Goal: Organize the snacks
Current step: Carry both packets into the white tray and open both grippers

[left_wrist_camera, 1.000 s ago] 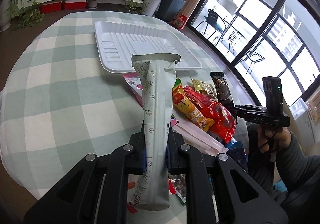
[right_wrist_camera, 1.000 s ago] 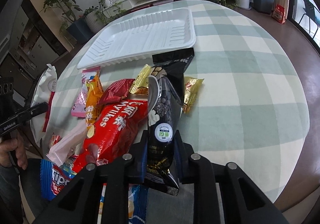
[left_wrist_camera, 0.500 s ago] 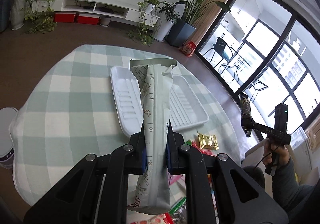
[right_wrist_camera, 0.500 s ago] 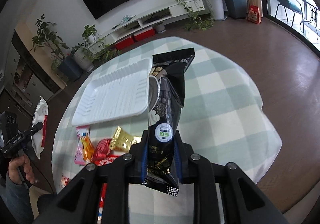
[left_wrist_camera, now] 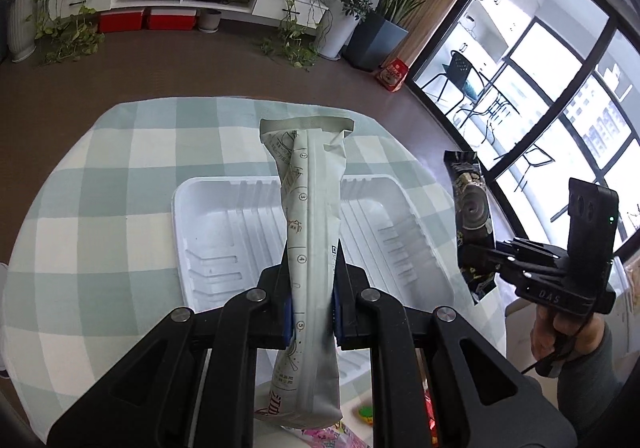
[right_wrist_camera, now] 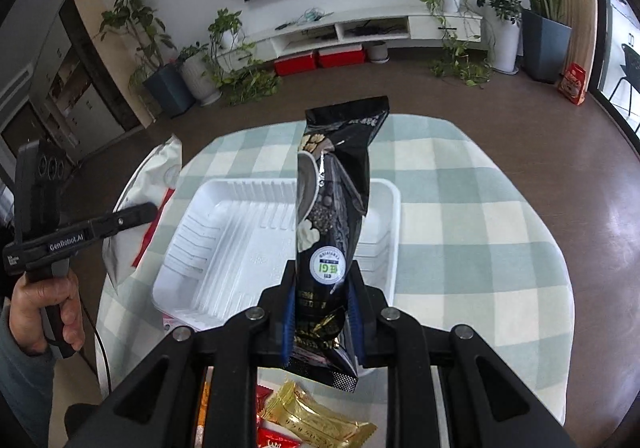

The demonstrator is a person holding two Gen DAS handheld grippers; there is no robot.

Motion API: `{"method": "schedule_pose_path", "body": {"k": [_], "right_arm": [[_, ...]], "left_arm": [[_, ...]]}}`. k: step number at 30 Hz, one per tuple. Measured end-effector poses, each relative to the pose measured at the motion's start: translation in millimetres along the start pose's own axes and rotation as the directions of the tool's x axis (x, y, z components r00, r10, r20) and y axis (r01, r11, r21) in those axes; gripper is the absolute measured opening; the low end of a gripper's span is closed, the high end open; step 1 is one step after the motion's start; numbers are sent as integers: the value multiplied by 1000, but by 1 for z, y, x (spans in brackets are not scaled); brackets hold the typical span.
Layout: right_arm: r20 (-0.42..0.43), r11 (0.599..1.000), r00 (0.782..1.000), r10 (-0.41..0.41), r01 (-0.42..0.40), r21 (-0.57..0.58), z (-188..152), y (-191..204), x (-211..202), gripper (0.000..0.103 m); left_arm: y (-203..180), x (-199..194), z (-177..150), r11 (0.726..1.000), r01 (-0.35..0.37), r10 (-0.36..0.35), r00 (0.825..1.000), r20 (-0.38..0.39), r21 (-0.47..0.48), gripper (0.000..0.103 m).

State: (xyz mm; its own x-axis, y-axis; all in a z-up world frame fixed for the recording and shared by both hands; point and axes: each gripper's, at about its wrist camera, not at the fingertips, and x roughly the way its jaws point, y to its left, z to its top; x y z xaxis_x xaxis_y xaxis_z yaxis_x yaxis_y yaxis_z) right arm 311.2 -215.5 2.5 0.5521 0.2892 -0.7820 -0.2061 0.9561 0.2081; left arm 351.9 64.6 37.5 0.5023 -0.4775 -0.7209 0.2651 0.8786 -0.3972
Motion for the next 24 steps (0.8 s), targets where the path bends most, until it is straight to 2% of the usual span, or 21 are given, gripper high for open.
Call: {"method": "schedule_pose_path", "body": {"k": [5,11,24], "right_arm": [[-86,1000,996,-26,25,-10,-2,-6,40,24],[-164,999,985,-42,41,-11,-7,-12,72,24],[-167,999,985,-45,44,-4,-13,-18,81,25]], "left_arm": [[8,39,-6,999,-34,33,998,-59,-17,12],[20,65,-12,998,-55,51,995,-80,-43,12],[26,77,-32,992,-116,112,990,-89,-42,13]]}}
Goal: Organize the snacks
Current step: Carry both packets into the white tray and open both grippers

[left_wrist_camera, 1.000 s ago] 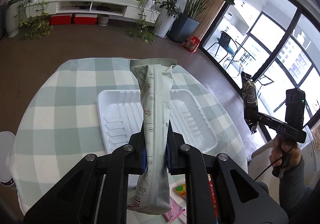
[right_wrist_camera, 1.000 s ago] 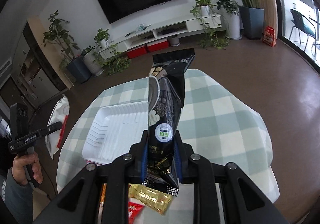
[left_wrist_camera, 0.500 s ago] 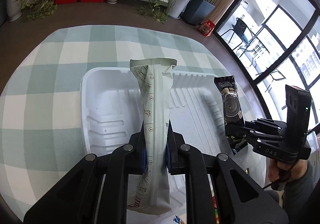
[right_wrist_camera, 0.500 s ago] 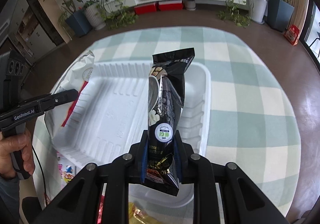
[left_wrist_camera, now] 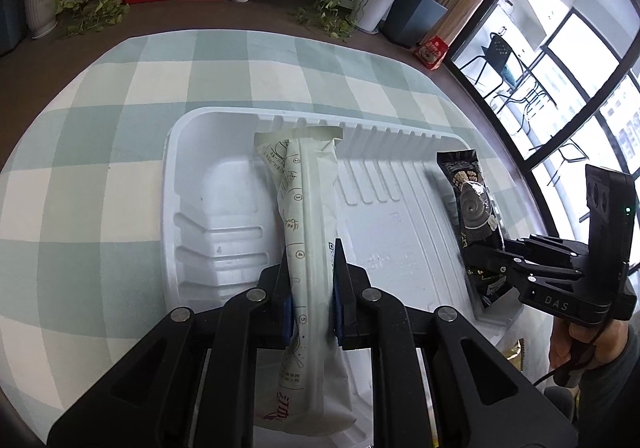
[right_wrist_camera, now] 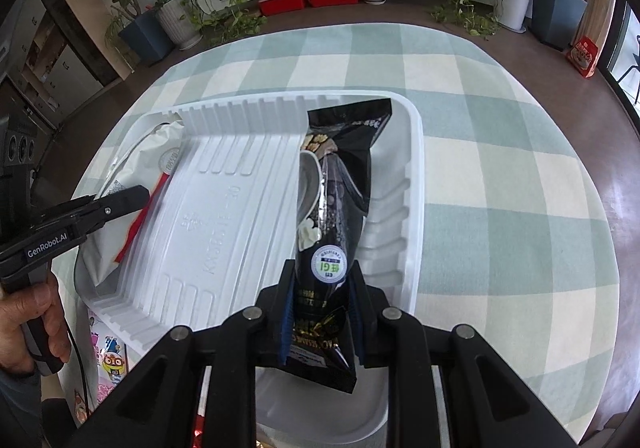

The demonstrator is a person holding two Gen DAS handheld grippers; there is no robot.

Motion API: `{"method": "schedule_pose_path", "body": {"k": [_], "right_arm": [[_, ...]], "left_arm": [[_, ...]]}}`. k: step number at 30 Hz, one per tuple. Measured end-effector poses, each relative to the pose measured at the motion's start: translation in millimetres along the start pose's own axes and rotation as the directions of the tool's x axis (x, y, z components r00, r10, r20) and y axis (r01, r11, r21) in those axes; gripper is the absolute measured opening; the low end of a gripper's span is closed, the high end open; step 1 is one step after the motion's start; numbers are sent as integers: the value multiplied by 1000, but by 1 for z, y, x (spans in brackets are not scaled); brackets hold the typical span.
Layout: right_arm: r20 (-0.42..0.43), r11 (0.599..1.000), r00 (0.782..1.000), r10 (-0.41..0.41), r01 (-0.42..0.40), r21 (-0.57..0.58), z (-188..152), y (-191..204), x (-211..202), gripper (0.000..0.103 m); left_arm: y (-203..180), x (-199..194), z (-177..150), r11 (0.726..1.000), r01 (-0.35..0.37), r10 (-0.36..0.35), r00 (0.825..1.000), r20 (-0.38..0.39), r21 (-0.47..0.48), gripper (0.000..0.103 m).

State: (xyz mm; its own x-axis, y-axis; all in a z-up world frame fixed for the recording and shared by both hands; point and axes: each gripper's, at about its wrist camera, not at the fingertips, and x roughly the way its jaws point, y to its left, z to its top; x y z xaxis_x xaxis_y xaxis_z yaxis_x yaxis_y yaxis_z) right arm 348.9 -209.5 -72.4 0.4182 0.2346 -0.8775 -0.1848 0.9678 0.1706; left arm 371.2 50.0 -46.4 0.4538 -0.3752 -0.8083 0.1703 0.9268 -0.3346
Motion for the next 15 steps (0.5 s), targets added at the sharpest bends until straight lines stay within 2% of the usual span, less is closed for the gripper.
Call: {"method": "schedule_pose_path", "body": {"k": [9,12,13,15], "right_arm": [[14,1000,1000,2,-2,-1,0,3,-2,32],[30,1000,1000,3,-2,-8,-2,4,-7,36],[34,1000,999,4,-4,-6,-2,4,-9,38],[49,1000,999,5,-4,-6,-3,5,-14,42]], "left_arm": [[-5,-1,0,1000,-14,14,1000,5,16,17],[-5,-3,-2,999,-29,29,1000,10,21,26],[-5,-5,-2,999,-31,31,999,16,23,31],[-6,-9,-2,999,-38,38,999,29,27,50]]}}
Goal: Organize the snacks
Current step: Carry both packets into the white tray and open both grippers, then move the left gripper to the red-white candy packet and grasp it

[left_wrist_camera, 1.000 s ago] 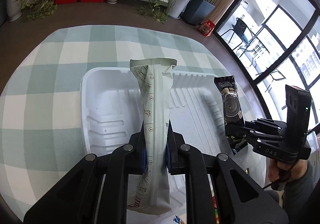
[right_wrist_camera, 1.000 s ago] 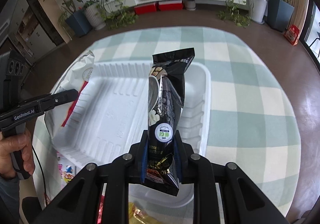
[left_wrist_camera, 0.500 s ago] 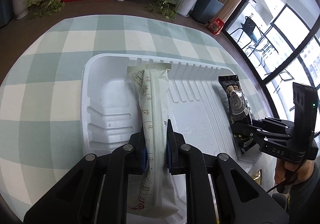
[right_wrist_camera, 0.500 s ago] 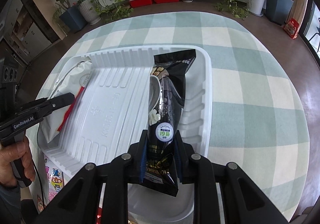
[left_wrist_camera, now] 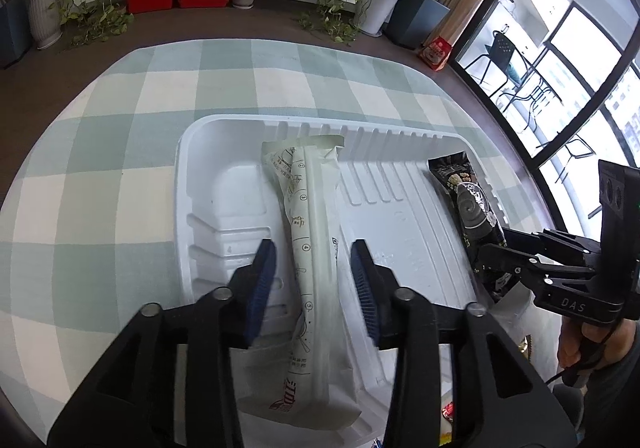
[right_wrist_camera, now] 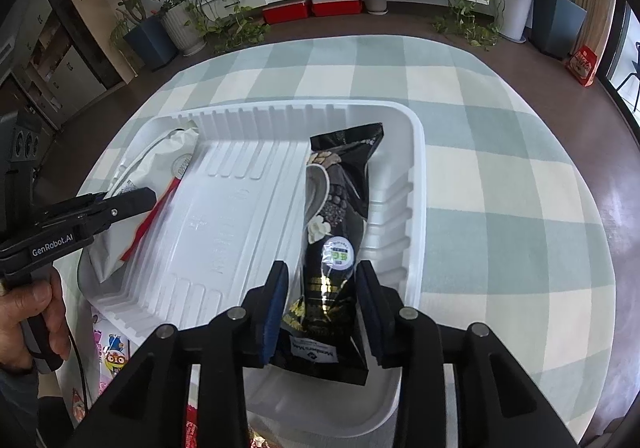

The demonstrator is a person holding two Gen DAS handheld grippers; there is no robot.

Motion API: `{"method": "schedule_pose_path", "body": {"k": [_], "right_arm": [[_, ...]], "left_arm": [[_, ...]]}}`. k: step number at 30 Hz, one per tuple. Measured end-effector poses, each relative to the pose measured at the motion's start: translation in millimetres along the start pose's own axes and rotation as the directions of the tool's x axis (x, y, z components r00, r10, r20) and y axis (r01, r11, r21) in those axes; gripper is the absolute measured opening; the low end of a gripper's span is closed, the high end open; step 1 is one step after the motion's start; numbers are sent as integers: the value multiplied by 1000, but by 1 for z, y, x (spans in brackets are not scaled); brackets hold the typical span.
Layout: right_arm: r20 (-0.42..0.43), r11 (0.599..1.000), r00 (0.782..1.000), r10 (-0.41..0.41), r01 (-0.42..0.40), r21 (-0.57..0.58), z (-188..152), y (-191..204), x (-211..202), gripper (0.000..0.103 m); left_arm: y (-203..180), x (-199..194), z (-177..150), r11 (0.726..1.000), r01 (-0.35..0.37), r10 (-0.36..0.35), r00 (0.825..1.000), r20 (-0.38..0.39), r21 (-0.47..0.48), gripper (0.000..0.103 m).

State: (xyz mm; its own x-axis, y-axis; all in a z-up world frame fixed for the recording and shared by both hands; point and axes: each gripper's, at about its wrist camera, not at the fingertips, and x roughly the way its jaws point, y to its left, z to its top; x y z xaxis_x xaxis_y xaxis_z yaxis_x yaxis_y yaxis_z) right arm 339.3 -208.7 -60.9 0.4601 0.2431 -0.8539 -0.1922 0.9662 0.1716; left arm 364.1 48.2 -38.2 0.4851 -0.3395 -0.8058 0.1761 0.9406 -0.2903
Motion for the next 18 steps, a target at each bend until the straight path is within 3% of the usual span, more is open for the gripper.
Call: {"method": "schedule_pose_path", "body": {"k": [1,6,11,12,14,18], "right_arm": [[10,1000,1000,-1,1,-2,0,0,-3,46],[65,1000,998,4,-5,13,-2,-5,-28,56],[191,998,981,19,-29,51,-15,-15,-78,80],[227,998,974,24,-38,57,-21,-17,-92,82],[299,997,953,42,-60,53,-33,-19,-119,92],[450,992,889,89,-119,39,-75,-21,-179,98]], "left_arm": [[-1,-4,0,1000,-2,2,1000,11,7,58],[-16,-28,-2,998,-14,11,999,51,67,64],[-31,-81,-19,991,14,-32,991,133,132,79],[-35,-94,-24,988,22,-46,987,154,152,82],[-42,-125,-41,979,36,-80,973,215,200,101],[-52,-182,-81,960,28,-125,934,336,278,103]]}}
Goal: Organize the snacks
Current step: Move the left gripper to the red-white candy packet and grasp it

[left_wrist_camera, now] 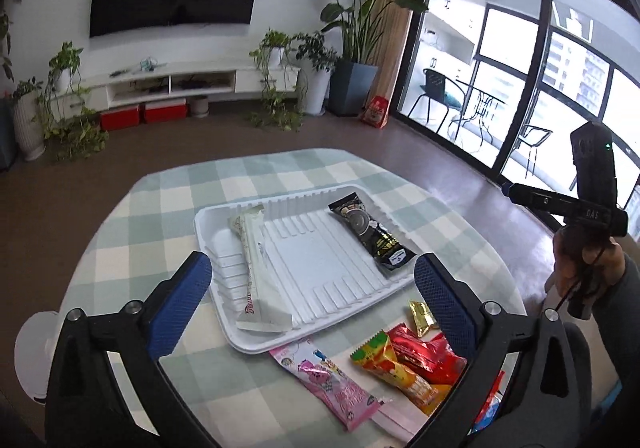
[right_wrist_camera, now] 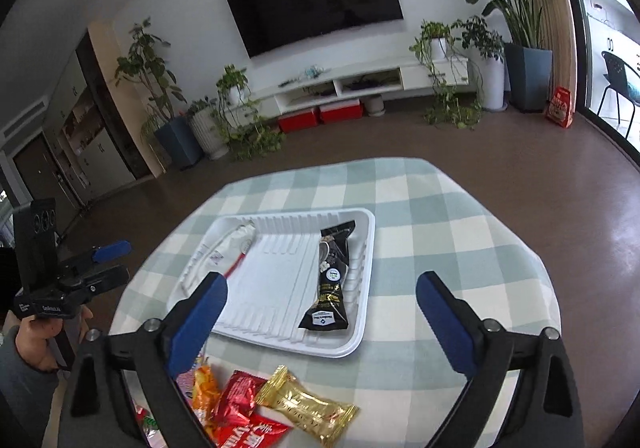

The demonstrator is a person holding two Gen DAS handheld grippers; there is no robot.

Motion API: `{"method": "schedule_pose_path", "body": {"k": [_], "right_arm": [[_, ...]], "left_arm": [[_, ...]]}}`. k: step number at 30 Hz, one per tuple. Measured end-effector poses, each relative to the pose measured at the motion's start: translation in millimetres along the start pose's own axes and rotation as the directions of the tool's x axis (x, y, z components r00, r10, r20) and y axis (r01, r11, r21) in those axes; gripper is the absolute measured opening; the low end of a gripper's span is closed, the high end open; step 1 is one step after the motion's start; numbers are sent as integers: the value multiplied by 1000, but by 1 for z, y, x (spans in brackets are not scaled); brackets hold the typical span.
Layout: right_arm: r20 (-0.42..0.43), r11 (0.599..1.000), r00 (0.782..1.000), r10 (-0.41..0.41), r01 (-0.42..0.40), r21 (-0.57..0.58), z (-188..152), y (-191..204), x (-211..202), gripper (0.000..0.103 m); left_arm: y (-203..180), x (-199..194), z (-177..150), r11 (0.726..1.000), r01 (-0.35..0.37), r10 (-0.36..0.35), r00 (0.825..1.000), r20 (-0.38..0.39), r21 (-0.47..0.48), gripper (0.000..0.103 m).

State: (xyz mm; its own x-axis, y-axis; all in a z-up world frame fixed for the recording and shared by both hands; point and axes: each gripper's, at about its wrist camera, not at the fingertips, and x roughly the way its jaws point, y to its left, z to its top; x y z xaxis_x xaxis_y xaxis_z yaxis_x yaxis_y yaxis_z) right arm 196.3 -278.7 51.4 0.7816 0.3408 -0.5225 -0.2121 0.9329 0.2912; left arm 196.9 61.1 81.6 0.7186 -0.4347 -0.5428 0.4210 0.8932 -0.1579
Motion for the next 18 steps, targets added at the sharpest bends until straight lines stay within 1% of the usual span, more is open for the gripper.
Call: {"method": "schedule_pose_path", "body": {"k": [1,2,4,6,7,8,10,12,14,15,16,17,18], "right_arm": [[19,1000,1000,12,-13,15,-4,0,-13,99],[35,999,999,24,-25,38,-11,-1,-27,99],[55,996,998,39,-43,79,-25,-1,-47,100],[62,993,997,51,-58,108,-43,0,-65,100],[68,991,996,59,-67,119,-51,1,-71,100],[71,989,995,63,-72,129,-60,3,-78,100],[55,985,996,71,-79,155,-80,7,-86,100],[8,979,996,89,-89,181,-100,12,-88,100],[-66,976,989,129,-115,183,-120,22,-86,100],[-91,977,985,146,-130,168,-128,28,-86,99],[-116,981,981,158,-142,134,-136,36,-85,97],[-129,984,980,154,-141,107,-143,42,-84,93],[-142,987,978,150,-141,73,-149,50,-82,92]], "left_arm": [[-3,-15,-4,1000,0,0,1000,8,3,103],[-5,-25,-8,1000,-11,11,1000,-20,4,103],[-10,-41,-17,999,-32,36,994,-107,40,103],[-19,-61,-32,994,-66,74,992,-101,85,103],[-22,-68,-40,992,-66,77,992,-102,104,103],[-26,-72,-48,990,-64,79,990,-119,128,103],[-33,-75,-66,978,-62,98,979,-178,198,103],[-39,-75,-85,962,-42,105,969,-223,270,103],[-42,-72,-102,942,14,85,957,-279,337,103],[-43,-70,-111,931,40,77,951,-301,364,103],[-44,-68,-119,918,69,69,942,-328,391,103],[-44,-67,-127,906,97,62,933,-355,412,103],[-43,-62,-131,896,121,56,924,-377,428,103]]}}
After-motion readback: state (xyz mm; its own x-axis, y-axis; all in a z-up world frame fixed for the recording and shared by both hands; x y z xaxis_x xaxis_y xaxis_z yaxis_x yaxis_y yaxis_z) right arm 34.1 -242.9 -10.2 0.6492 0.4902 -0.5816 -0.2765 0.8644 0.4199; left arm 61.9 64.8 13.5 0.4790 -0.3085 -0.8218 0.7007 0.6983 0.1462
